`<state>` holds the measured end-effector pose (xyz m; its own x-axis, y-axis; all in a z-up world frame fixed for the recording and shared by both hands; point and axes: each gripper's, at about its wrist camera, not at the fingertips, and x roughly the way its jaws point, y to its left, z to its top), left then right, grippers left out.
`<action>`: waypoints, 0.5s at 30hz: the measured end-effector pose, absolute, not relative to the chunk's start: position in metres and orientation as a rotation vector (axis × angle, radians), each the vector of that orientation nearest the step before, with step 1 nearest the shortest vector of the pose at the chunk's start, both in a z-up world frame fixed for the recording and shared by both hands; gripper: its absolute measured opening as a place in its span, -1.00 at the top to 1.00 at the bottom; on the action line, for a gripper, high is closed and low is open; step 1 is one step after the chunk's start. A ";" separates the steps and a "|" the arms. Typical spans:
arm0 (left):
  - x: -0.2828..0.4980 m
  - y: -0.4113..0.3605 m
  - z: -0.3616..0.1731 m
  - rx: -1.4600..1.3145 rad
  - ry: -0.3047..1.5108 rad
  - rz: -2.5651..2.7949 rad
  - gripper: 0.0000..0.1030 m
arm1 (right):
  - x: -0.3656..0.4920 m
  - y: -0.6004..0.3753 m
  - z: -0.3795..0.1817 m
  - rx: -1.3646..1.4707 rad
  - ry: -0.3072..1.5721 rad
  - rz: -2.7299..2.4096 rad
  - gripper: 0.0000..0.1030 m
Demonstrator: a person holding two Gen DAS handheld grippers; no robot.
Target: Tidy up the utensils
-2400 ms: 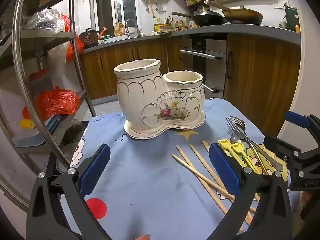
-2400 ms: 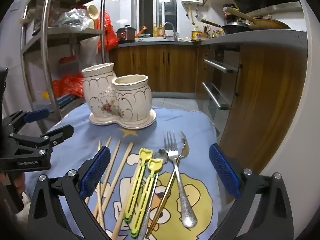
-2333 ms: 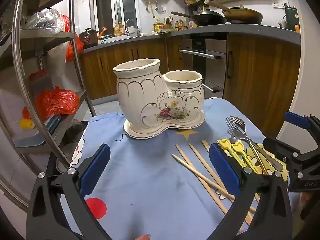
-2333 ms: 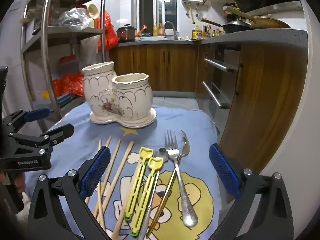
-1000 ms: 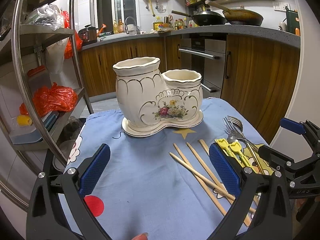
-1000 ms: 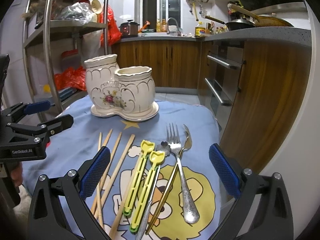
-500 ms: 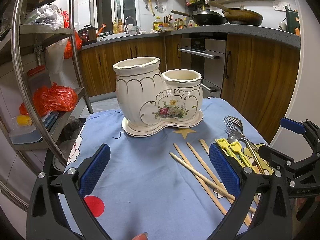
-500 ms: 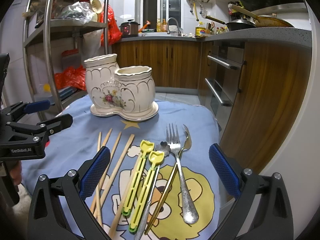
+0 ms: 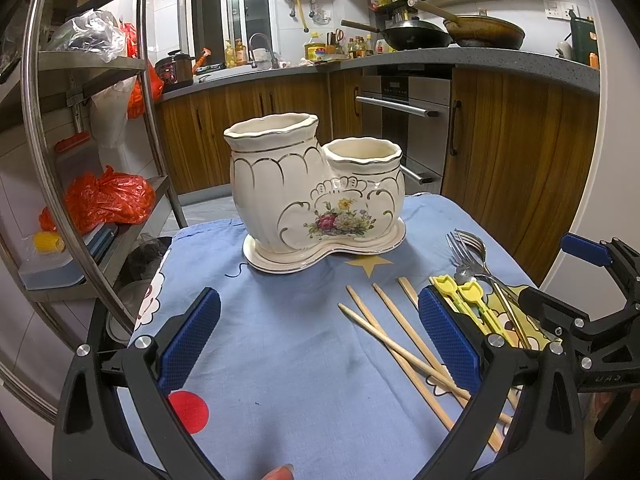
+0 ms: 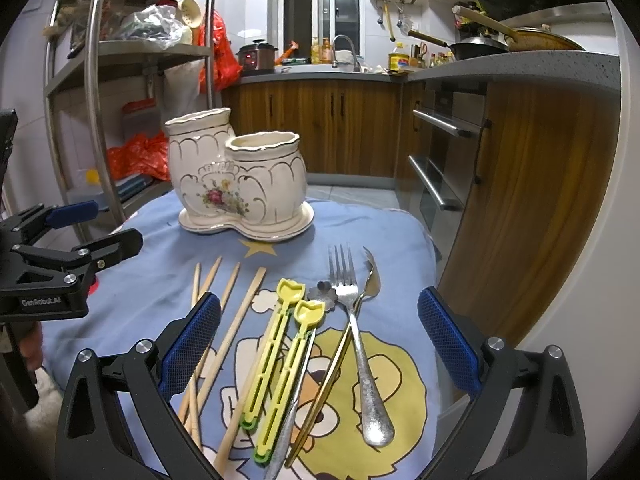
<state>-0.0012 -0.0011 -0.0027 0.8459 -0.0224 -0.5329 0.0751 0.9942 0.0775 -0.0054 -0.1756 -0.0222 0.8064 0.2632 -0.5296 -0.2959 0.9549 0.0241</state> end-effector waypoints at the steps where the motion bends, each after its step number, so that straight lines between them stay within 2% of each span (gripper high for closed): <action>1: -0.001 -0.002 -0.003 0.100 0.559 -0.050 -0.90 | -0.005 -0.176 -0.023 -0.060 0.557 0.299 -0.91; 15: -0.004 -0.003 -0.002 0.110 0.527 -0.042 -0.90 | -0.005 -0.177 -0.023 -0.054 0.560 0.305 -0.90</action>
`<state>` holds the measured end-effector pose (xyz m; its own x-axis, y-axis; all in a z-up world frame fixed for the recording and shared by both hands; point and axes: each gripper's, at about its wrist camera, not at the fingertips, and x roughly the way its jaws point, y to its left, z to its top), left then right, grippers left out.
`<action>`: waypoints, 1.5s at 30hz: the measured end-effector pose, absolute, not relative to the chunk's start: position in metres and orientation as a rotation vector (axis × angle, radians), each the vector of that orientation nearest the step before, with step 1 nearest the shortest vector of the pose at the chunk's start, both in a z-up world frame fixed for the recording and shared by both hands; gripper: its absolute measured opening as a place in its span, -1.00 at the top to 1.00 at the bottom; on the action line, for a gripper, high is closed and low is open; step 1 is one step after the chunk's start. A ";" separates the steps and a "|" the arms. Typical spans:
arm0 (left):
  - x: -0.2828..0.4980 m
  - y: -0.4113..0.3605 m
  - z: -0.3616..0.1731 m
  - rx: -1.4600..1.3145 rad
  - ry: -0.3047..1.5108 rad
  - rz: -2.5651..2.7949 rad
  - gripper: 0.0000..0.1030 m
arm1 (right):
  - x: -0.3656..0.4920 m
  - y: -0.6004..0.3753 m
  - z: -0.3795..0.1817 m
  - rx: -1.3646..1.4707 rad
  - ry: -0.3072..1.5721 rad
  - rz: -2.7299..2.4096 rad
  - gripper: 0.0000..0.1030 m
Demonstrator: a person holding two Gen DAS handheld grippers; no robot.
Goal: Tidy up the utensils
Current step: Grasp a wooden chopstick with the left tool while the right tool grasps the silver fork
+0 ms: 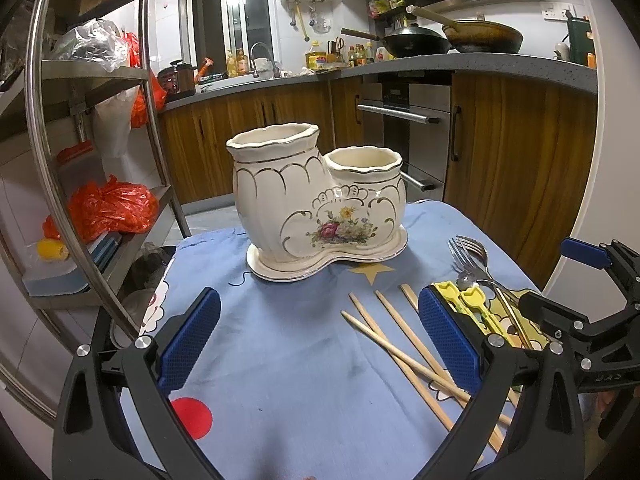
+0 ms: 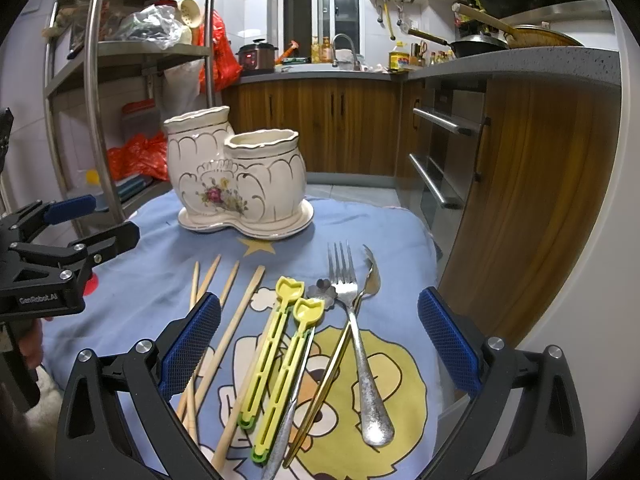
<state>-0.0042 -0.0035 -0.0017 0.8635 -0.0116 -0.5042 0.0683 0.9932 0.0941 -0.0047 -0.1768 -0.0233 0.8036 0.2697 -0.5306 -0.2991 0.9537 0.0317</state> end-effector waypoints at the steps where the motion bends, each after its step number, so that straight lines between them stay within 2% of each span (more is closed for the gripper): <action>1: -0.004 -0.003 -0.002 0.108 0.528 -0.042 -0.90 | -0.004 -0.177 -0.023 -0.053 0.564 0.310 -0.90; 10: 0.010 -0.002 -0.013 0.120 0.642 -0.035 -0.89 | 0.006 -0.194 -0.023 -0.090 0.589 0.299 -0.90; 16: 0.018 -0.006 -0.025 0.151 0.722 -0.033 -0.89 | 0.026 -0.210 -0.035 -0.070 0.702 0.259 -0.90; 20: 0.015 -0.011 -0.030 0.207 0.736 -0.032 -0.89 | 0.031 -0.210 -0.046 -0.104 0.777 0.289 -0.83; 24: 0.010 -0.017 -0.035 0.205 0.812 -0.091 -0.89 | 0.029 -0.210 -0.049 -0.127 0.822 0.324 -0.51; 26: 0.008 -0.022 -0.039 0.203 0.837 -0.125 -0.89 | 0.028 -0.210 -0.049 -0.140 0.840 0.339 -0.25; 27: 0.008 -0.024 -0.041 0.207 0.845 -0.137 -0.89 | 0.027 -0.209 -0.050 -0.151 0.849 0.347 -0.21; 29: 0.008 -0.030 -0.046 0.213 0.866 -0.157 -0.81 | 0.027 -0.208 -0.051 -0.162 0.864 0.361 0.02; 31: 0.010 -0.035 -0.050 0.220 0.889 -0.170 -0.55 | 0.027 -0.208 -0.052 -0.150 0.878 0.375 0.16; 35: 0.015 -0.033 -0.052 0.166 0.926 -0.183 -0.50 | 0.026 -0.203 -0.047 -0.151 0.861 0.406 0.25; 37: 0.018 -0.032 -0.051 0.161 0.938 -0.170 -0.35 | 0.027 -0.200 -0.049 -0.182 0.869 0.399 0.34; 40: 0.020 -0.033 -0.053 0.161 0.963 -0.178 -0.34 | 0.032 -0.202 -0.055 -0.181 0.898 0.398 0.41; 45: 0.025 -0.043 -0.059 0.197 0.990 -0.189 -0.33 | 0.042 -0.204 -0.062 -0.171 0.930 0.387 0.42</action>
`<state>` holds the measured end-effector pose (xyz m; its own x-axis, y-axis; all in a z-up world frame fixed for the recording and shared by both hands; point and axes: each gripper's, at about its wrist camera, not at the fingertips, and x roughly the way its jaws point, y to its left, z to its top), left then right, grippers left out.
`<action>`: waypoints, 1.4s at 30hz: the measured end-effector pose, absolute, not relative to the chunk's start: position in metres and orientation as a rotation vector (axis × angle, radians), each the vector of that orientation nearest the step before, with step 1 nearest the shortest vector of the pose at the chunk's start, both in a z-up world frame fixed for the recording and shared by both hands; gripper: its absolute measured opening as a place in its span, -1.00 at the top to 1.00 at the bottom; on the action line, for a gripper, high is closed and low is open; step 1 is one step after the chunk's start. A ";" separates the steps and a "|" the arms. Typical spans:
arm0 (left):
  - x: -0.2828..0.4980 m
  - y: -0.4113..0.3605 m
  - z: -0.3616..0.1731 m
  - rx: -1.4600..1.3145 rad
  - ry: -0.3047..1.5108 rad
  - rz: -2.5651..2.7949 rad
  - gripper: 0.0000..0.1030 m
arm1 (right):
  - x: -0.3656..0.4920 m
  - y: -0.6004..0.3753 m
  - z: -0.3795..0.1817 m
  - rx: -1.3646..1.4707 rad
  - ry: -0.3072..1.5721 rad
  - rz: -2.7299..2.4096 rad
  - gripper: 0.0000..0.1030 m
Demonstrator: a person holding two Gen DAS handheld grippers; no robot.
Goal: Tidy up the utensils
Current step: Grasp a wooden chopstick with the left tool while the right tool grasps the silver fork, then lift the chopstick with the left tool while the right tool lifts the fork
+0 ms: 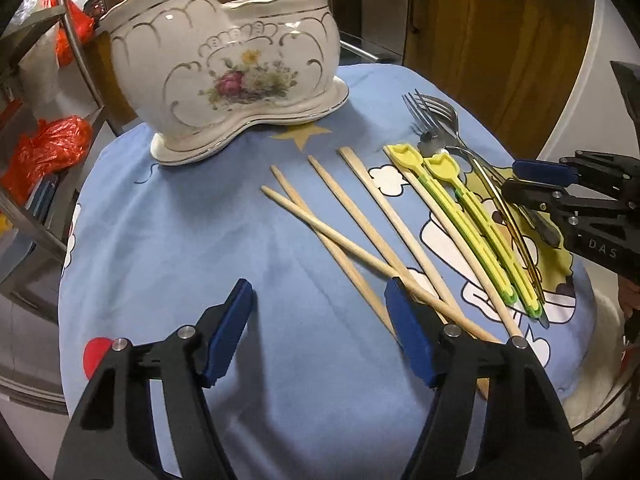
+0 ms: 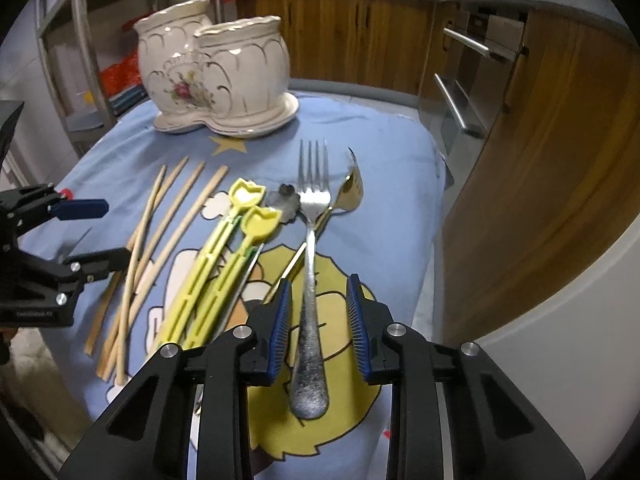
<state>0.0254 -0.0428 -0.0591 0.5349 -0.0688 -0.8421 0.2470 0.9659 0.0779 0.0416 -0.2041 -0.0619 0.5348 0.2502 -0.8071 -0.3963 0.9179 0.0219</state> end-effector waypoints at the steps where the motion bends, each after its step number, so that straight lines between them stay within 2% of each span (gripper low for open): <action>1: 0.027 -0.044 -0.060 0.200 0.993 -0.189 -0.33 | 0.044 -0.203 -0.064 -0.175 0.931 0.380 0.44; 5: 0.042 -0.041 -0.059 0.175 0.998 -0.181 -0.20 | 0.054 -0.199 -0.064 -0.201 0.924 0.369 0.46; 10: 0.065 -0.032 -0.057 0.127 1.012 -0.172 0.10 | 0.065 -0.195 -0.066 -0.217 0.921 0.389 0.48; 11: 0.067 -0.032 -0.056 0.130 1.011 -0.169 0.14 | 0.066 -0.195 -0.066 -0.213 0.920 0.403 0.52; 13: 0.073 -0.034 -0.055 0.140 1.005 -0.170 0.30 | 0.066 -0.193 -0.066 -0.208 0.919 0.434 0.81; 14: 0.073 -0.034 -0.054 0.140 1.004 -0.174 0.36 | 0.065 -0.191 -0.066 -0.209 0.915 0.442 0.86; 15: 0.074 -0.034 -0.053 0.141 1.001 -0.173 0.58 | 0.064 -0.190 -0.066 -0.217 0.906 0.435 0.86; 17: 0.075 -0.030 -0.052 0.134 1.001 -0.160 0.86 | 0.063 -0.191 -0.066 -0.197 0.901 0.438 0.86; 26: 0.066 -0.005 -0.044 0.113 0.980 -0.163 0.89 | 0.046 -0.196 -0.049 -0.148 0.836 0.460 0.86; 42: 0.045 0.008 -0.048 0.160 0.985 -0.191 0.89 | 0.049 -0.193 -0.064 -0.221 0.960 0.410 0.83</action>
